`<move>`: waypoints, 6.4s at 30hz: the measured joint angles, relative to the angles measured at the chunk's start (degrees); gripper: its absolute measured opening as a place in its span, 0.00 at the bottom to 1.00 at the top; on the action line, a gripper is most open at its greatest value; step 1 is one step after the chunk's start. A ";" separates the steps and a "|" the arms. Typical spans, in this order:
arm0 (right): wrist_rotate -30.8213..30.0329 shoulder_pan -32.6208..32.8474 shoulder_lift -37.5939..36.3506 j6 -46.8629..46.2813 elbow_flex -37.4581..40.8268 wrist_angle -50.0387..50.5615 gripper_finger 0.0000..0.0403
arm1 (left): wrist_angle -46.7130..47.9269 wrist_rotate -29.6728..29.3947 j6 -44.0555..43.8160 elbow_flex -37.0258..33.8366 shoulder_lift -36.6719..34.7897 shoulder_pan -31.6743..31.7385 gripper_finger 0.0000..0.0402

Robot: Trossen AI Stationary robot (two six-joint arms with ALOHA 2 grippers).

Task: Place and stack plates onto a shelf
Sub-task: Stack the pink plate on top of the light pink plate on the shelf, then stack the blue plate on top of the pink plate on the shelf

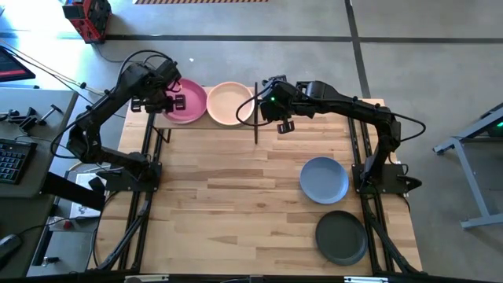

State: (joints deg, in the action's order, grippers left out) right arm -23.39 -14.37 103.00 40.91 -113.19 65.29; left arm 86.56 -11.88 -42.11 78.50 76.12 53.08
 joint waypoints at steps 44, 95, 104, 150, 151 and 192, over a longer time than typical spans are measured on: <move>0.01 0.00 0.00 0.00 -0.02 -0.01 0.33 | -1.51 3.78 -2.73 0.00 -5.99 -0.98 0.28; 6.69 -0.15 0.00 -11.75 -0.02 -0.38 0.33 | -7.61 7.18 -14.09 0.80 -6.02 -2.48 0.27; 7.17 -0.11 0.00 -17.41 -0.02 -0.06 0.33 | -17.77 6.71 -8.18 -3.94 -4.80 -1.28 0.27; 8.33 3.79 0.00 -44.80 -0.02 10.55 0.33 | -9.51 9.28 5.06 -4.85 -1.64 -4.63 0.27; 8.76 4.22 0.00 -47.14 -0.02 12.02 0.33 | -10.13 9.29 5.40 -4.85 -2.81 -4.73 0.26; 19.22 29.12 0.00 -110.16 38.47 2.99 0.33 | -10.92 13.88 9.36 -4.82 -25.51 -32.05 0.18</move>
State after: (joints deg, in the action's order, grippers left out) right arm -4.16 14.75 103.00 -69.25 -74.72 68.28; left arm 75.64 2.00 -32.75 73.68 50.60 21.03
